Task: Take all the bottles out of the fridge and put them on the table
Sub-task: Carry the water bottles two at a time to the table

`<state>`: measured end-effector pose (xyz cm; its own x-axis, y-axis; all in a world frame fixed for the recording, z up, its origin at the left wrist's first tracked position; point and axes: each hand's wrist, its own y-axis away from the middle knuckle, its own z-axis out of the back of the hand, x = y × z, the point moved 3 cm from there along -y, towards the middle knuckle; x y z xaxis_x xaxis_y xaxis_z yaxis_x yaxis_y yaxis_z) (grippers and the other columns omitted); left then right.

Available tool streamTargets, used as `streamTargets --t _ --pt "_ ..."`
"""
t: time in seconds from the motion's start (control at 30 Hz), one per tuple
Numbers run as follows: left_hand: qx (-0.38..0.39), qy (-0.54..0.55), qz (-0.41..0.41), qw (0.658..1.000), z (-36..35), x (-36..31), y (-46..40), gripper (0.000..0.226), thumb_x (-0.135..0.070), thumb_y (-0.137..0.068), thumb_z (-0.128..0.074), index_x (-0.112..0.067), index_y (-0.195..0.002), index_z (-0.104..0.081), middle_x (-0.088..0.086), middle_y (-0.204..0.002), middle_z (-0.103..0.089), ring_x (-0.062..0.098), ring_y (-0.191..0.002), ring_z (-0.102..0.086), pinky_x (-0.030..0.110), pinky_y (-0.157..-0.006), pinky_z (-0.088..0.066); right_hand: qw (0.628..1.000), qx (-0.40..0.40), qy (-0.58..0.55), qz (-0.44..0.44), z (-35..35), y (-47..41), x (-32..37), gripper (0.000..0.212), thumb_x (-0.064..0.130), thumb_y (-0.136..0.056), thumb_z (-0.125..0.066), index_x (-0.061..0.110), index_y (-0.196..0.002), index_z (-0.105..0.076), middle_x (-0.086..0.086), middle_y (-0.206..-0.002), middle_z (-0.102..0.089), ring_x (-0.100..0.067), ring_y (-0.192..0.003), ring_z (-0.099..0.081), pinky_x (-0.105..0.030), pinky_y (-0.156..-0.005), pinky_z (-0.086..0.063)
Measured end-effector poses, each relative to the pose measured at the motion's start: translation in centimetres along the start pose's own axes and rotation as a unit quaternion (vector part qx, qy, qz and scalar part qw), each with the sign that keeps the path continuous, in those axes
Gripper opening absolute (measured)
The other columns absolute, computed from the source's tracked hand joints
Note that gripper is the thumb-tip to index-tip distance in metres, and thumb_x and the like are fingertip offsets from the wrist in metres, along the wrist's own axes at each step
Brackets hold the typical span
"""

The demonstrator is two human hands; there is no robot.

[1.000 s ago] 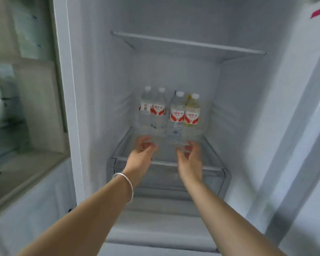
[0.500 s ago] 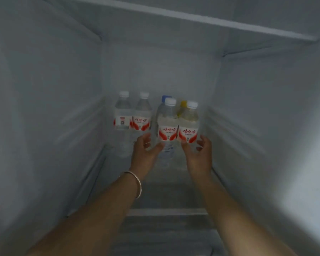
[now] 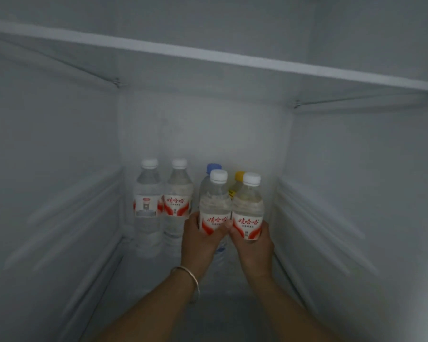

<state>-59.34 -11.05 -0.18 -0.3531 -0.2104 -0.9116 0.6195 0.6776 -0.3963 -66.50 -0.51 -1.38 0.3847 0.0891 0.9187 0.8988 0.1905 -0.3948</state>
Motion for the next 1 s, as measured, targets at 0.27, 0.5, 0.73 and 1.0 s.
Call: streamTargets --t 0.27,0.5,0.73,1.0 --pt "0.005 0.028 0.001 1.000 0.9 -2.2 2.8 0.037 -0.027 -0.070 -0.079 -0.038 -0.095 -0.054 -0.015 -0.097 -0.068 -0.009 -0.082 -0.066 0.008 -0.065 -0.050 0.998 -0.049 -0.018 0.035 0.8 2.7 1.9 0.039 0.019 -0.066 -0.083 0.031 -0.087 -0.052 0.013 -0.081 -0.064 -0.002 -0.073 -0.062 -0.022 -0.063 -0.048" --pt "0.021 0.074 0.010 0.997 3.9 -6.1 9.4 0.054 -0.041 -0.060 -0.080 -0.025 -0.107 -0.058 -0.009 -0.099 -0.071 0.007 -0.091 -0.069 0.021 -0.075 -0.054 0.996 -0.051 -0.001 0.077 2.9 10.4 7.6 0.041 0.015 -0.069 -0.081 0.017 -0.099 -0.053 0.014 -0.083 -0.062 0.006 -0.068 -0.061 -0.003 -0.055 -0.044" --pt "0.093 0.075 0.030 0.992 7.3 -10.1 20.9 0.052 -0.048 -0.062 -0.081 -0.021 -0.104 -0.064 -0.002 -0.093 -0.074 0.001 -0.082 -0.070 0.019 -0.071 -0.056 0.986 -0.129 0.057 0.091 7.6 24.0 12.7 0.039 0.043 -0.056 -0.078 0.030 -0.084 -0.054 0.018 -0.075 -0.063 0.005 -0.068 -0.063 -0.008 -0.059 -0.046" --pt "0.191 0.086 0.043 0.977 6.0 -17.1 35.4 0.037 -0.038 -0.071 -0.077 -0.023 -0.100 -0.061 -0.013 -0.085 -0.068 -0.002 -0.075 -0.064 0.003 -0.057 -0.046 0.965 -0.242 0.090 0.055 17.8 37.8 18.3 0.032 0.026 -0.069 -0.081 0.029 -0.084 -0.053 0.016 -0.078 -0.062 0.001 -0.075 -0.061 -0.019 -0.068 -0.049"
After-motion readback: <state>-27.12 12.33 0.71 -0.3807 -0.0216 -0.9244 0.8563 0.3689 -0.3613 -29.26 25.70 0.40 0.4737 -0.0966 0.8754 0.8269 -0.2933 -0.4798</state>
